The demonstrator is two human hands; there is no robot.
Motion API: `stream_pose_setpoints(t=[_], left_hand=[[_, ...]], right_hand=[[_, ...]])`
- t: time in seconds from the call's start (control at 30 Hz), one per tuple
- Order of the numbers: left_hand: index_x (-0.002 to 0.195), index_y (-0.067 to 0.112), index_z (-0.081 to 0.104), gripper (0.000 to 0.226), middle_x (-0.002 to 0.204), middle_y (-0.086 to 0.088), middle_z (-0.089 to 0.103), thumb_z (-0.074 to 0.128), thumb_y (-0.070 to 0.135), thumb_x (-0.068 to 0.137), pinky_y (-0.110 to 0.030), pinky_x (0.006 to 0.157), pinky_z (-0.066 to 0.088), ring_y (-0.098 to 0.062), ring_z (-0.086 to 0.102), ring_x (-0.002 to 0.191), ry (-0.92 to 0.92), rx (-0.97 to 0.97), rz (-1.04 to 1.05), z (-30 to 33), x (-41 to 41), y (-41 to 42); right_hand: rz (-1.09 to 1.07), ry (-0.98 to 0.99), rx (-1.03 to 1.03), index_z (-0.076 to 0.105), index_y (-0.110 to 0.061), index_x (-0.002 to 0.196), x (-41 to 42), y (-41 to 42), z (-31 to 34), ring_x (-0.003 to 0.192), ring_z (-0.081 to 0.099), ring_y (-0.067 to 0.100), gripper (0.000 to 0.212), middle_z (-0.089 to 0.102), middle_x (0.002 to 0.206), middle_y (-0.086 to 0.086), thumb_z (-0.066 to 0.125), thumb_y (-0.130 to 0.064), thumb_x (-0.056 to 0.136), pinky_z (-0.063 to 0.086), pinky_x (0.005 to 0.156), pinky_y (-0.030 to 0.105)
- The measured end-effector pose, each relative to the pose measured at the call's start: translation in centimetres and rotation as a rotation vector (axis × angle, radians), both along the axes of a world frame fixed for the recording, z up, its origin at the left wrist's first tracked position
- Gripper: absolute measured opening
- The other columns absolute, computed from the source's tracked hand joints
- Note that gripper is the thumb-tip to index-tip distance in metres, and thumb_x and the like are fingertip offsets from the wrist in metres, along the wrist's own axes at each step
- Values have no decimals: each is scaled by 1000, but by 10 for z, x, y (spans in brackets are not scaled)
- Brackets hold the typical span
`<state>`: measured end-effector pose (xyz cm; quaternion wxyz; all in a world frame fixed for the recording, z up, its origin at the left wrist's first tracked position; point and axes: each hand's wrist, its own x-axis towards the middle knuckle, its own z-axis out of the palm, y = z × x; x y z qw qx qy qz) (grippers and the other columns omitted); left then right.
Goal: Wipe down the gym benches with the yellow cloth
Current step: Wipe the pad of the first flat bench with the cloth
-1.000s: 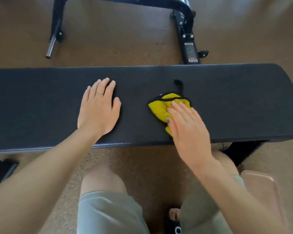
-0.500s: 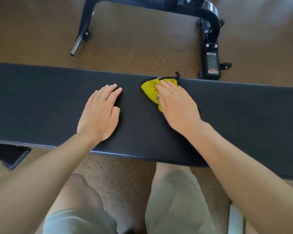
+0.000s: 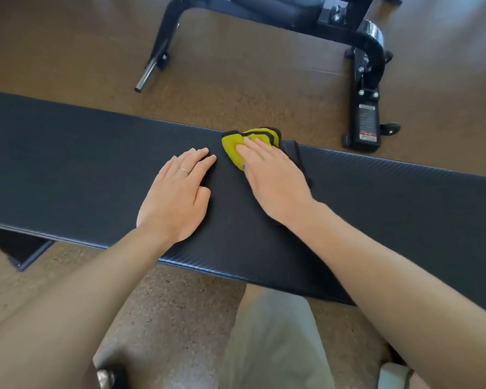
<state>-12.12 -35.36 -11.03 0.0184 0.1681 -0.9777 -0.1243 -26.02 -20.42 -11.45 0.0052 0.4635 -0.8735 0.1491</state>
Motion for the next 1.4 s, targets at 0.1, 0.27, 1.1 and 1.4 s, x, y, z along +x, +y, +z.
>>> stream_pose_setpoints(t=[0.1, 0.27, 1.1, 1.4], left_hand=[[157, 23, 33, 70, 165, 8, 25, 14, 33, 90, -35, 128, 7, -11, 14, 155, 14, 19, -1, 1, 1, 0], [155, 20, 37, 67, 164, 7, 29, 19, 31, 92, -34, 128, 6, -13, 17, 154, 62, 46, -9, 1, 0, -2], [156, 17, 31, 54, 164, -7, 28, 28, 31, 104, -49, 127, 14, -28, 19, 154, 57, -46, -131, -7, 39, -139], [158, 17, 29, 55, 166, -8, 25, 28, 31, 105, -48, 127, 10, -29, 15, 155, 52, -18, -162, -8, 41, -141]], right_hand=[[-167, 38, -30, 64, 1, 116, -39, 38, 3, 114, 62, 42, 26, 66, 121, 23, 45, -7, 101, 46, 100, 50], [-447, 43, -80, 61, -5, 99, -12, 6, -1, 103, 58, 41, 22, 65, 106, 18, 40, -11, 102, 41, 91, 50], [-482, 91, -52, 63, -8, 133, 186, -73, -5, 135, 54, 28, 39, 60, 143, 9, 43, -24, 103, 45, 110, 46], [-900, 24, -213, 69, -16, 127, 227, -128, 9, 121, 50, 26, 40, 59, 130, 5, 47, -30, 97, 42, 95, 41]])
